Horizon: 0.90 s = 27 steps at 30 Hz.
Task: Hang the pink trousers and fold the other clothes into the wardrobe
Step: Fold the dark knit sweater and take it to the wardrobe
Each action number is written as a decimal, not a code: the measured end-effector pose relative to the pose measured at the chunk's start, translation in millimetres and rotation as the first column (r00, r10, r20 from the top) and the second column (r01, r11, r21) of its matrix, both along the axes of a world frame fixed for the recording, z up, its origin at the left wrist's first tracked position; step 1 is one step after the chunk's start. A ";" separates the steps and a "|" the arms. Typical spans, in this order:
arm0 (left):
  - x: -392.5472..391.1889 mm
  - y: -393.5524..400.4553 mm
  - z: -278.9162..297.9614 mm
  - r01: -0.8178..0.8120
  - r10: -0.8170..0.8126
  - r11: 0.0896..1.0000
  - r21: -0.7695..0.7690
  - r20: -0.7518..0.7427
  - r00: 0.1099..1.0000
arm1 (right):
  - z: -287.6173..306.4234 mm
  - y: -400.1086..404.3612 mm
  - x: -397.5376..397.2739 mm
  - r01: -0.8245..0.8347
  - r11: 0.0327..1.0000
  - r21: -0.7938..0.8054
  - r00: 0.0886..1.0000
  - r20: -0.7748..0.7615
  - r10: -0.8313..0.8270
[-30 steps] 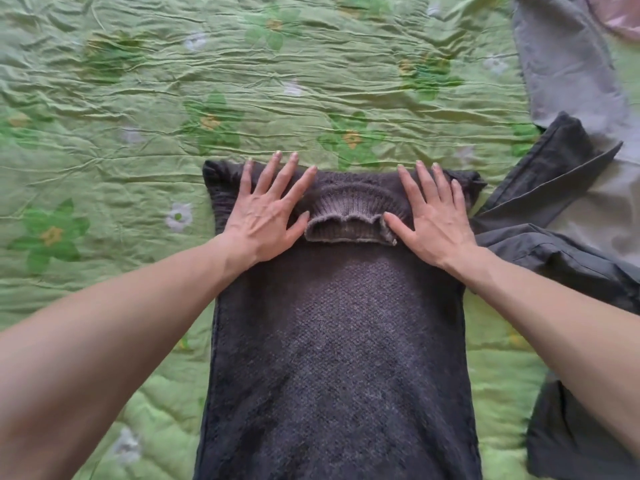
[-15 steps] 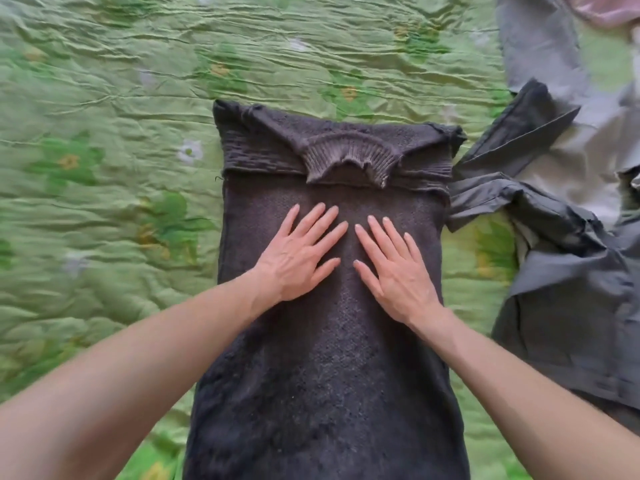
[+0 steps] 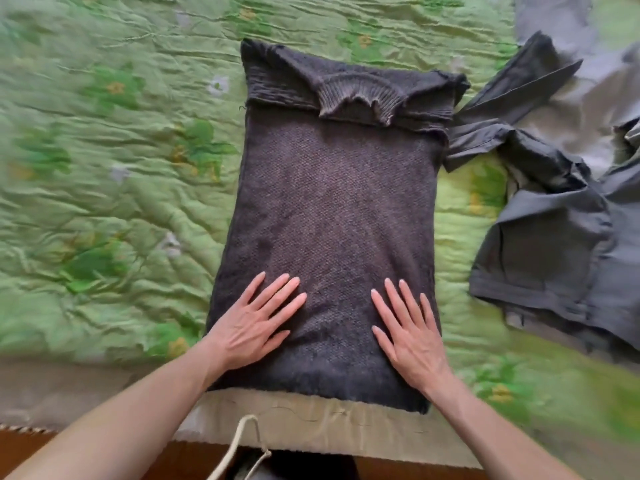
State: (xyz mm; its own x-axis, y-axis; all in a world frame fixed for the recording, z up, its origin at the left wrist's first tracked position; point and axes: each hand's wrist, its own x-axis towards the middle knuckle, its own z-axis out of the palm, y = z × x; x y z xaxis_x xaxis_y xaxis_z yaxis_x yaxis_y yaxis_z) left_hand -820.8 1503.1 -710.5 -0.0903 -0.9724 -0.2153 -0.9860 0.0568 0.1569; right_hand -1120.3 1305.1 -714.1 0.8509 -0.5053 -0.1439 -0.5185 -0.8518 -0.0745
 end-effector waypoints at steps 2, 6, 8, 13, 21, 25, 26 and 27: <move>-1.1 18.5 3.6 0.020 -0.020 1.000 0.012 -0.002 1.000 | -2.0 10.2 -18.5 -0.020 1.000 -0.010 0.999 0.029 0.020; 3.3 44.0 9.8 0.051 -0.051 0.999 -0.009 0.008 0.999 | 0.0 16.9 -43.9 -0.126 0.991 -0.041 0.986 0.105 0.129; 5.0 53.3 15.7 0.027 -0.027 0.999 -0.017 0.002 1.000 | 3.6 23.7 -56.4 -0.203 0.978 -0.035 0.974 0.095 0.206; 6.6 70.6 33.5 0.026 -0.034 0.988 0.152 0.051 0.998 | 22.1 38.2 -75.6 -0.212 0.971 0.107 0.977 0.025 0.210; 10.8 69.5 51.4 0.067 -0.090 0.953 0.295 0.067 0.994 | 43.8 36.5 -74.4 -0.138 0.929 0.344 0.970 -0.141 0.197; 27.1 60.0 70.4 0.130 -0.124 0.905 0.405 -0.042 0.991 | 53.5 22.8 -81.8 -0.174 0.872 0.458 0.953 -0.143 0.266; 29.0 57.0 73.8 0.115 -0.094 0.900 0.420 -0.071 0.993 | 54.6 19.0 -84.0 -0.181 0.867 0.465 0.954 -0.130 0.269; 31.5 52.5 77.8 0.080 -0.049 0.893 0.442 -0.081 0.996 | 56.5 15.6 -84.7 -0.177 0.863 0.473 0.958 -0.117 0.261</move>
State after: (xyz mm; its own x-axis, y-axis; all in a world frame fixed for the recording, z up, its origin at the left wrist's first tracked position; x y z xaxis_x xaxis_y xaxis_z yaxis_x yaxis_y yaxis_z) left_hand -789.3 1555.6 -632.7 -0.1785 -0.7680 -0.6150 -0.9692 0.0293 0.2447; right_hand -1205.0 1320.7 -657.6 0.8727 -0.1522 -0.4640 -0.3626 -0.8384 -0.4070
